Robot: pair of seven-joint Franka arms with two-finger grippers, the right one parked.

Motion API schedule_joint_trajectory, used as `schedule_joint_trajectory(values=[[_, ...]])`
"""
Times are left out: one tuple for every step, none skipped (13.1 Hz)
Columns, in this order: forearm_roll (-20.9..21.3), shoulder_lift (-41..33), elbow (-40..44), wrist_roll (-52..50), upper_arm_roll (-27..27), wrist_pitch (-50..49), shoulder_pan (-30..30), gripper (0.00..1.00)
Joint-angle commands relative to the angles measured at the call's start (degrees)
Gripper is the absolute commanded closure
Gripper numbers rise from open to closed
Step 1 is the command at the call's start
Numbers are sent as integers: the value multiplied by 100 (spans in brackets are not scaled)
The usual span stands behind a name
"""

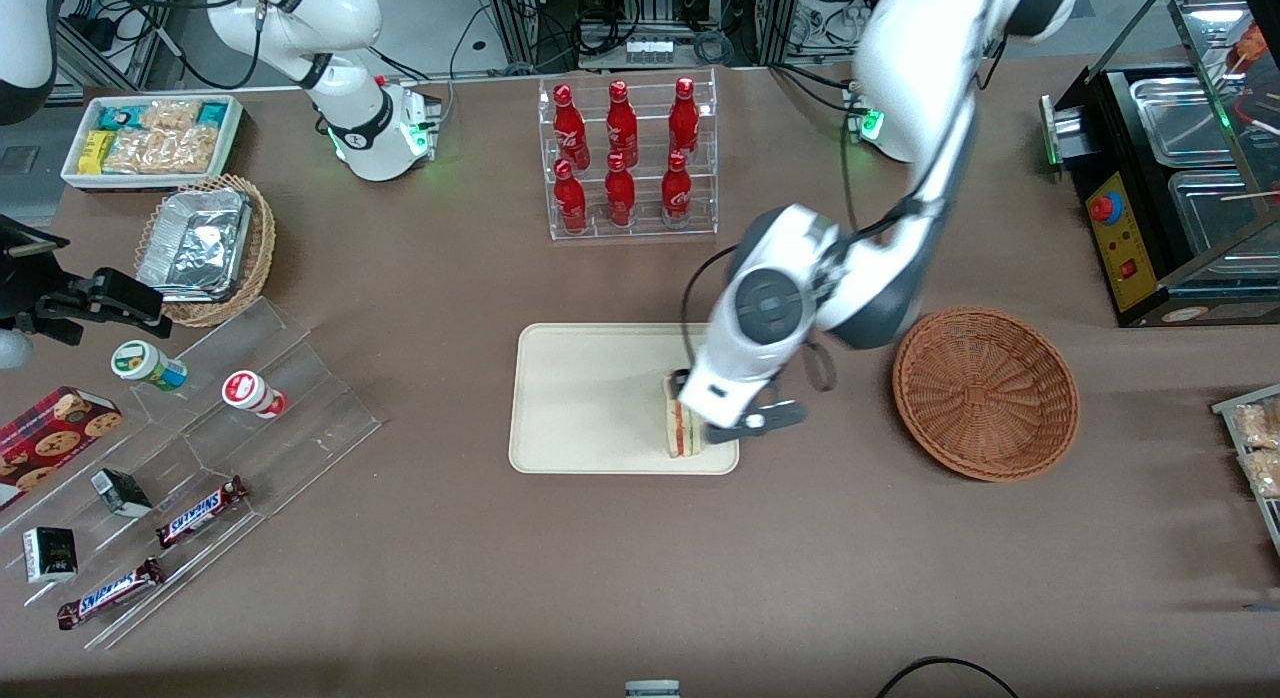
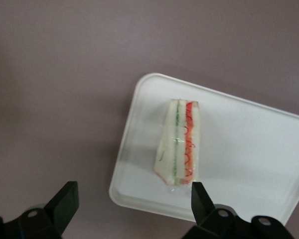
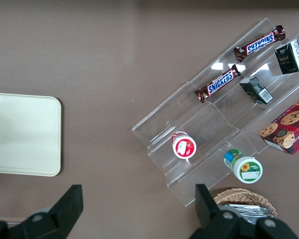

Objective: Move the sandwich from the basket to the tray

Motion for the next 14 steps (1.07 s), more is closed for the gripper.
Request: schedule_joint_trajectory(values=[[83,-992,-883,153,-55,-59,531,0],[101,-1230,-1050,546,-55,-198,751,0],[119,-1458,-1208,855,-46,-400,945,0],[241,-1774,-1419,1049,-20,-567,1155,0],[372,-2099,-1612,1199,-11,-638,1410,0],[400,-2320,-1692,1549,-11,-787,1552,0],[409,-2470,-1693,1865,-11,-1050,1692,0],[409,-2645,-1693,2121,-11,-1200,1859,0],[409,-2804,-1702,2384,-11,-1323,1974,0],[400,-2936,-1685,2718,-11,-1473,2114,0],[400,-3059,-1658,3052,-11,-1622,2220,0],[400,-3191,-1658,3351,-11,-1754,2299,0],[400,-3323,-1641,3598,6,-1842,2352,0],[391,-3402,-1597,3800,50,-1895,2510,0]])
